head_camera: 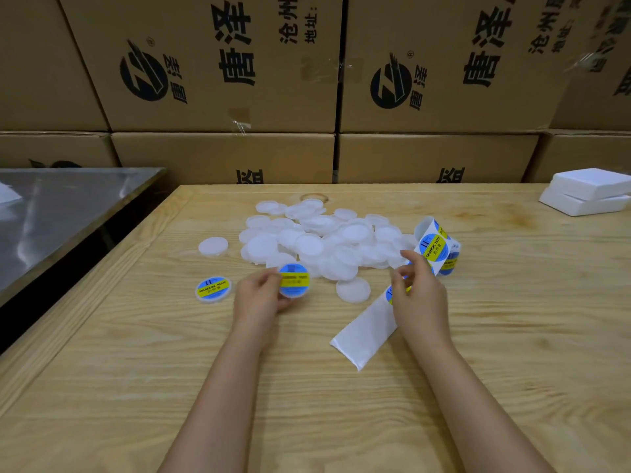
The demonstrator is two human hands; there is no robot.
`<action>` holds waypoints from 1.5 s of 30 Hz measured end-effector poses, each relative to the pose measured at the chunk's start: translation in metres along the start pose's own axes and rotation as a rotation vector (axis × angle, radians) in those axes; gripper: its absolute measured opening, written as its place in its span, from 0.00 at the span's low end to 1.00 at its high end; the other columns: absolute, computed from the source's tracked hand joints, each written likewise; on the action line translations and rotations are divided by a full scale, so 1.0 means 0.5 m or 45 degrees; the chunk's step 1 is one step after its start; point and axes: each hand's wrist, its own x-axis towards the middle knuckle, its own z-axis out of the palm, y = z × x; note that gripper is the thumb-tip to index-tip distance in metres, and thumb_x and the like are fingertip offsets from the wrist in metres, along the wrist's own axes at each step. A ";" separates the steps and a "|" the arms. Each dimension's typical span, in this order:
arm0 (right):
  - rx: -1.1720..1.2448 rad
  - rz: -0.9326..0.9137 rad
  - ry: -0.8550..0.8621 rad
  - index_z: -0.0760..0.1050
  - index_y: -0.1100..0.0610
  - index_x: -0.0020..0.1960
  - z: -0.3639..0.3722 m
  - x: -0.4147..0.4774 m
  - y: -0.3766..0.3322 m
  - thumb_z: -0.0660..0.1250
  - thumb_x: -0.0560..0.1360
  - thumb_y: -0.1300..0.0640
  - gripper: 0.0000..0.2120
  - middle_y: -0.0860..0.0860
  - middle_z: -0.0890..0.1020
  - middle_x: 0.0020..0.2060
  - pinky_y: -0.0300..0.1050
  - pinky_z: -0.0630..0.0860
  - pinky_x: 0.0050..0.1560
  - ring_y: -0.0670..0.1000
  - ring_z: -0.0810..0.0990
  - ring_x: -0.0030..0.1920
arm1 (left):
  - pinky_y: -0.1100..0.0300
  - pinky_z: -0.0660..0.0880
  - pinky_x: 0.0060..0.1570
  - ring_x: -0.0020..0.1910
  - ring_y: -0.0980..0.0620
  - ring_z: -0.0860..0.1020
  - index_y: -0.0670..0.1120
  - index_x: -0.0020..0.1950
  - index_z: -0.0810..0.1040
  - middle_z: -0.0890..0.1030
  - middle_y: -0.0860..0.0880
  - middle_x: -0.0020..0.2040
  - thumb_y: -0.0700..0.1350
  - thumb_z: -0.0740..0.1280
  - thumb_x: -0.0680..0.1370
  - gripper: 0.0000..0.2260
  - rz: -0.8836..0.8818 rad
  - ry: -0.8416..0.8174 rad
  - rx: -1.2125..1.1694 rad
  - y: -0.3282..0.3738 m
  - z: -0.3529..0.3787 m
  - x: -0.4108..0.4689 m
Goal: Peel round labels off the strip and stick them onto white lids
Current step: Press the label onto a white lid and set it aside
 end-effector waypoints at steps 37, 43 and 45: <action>-0.893 0.035 -0.443 0.73 0.51 0.63 -0.028 0.024 0.052 0.67 0.72 0.41 0.23 0.52 0.73 0.60 0.47 0.65 0.58 0.55 0.68 0.61 | 0.66 0.56 0.66 0.72 0.56 0.64 0.49 0.61 0.79 0.76 0.55 0.65 0.45 0.64 0.76 0.13 1.137 -0.892 1.356 -0.069 0.075 -0.055; -0.798 0.047 -0.406 0.74 0.53 0.57 -0.031 0.024 0.040 0.70 0.70 0.46 0.19 0.52 0.78 0.54 0.47 0.69 0.54 0.55 0.74 0.57 | 0.66 0.52 0.65 0.71 0.55 0.65 0.50 0.59 0.80 0.76 0.56 0.64 0.47 0.66 0.75 0.13 1.221 -0.858 1.389 -0.073 0.074 -0.056; -0.757 0.031 -0.364 0.75 0.54 0.55 -0.031 0.022 0.035 0.71 0.69 0.48 0.17 0.52 0.81 0.51 0.47 0.71 0.51 0.56 0.77 0.54 | 0.67 0.53 0.64 0.70 0.55 0.66 0.50 0.58 0.80 0.77 0.57 0.63 0.47 0.66 0.75 0.13 1.221 -0.854 1.386 -0.072 0.074 -0.057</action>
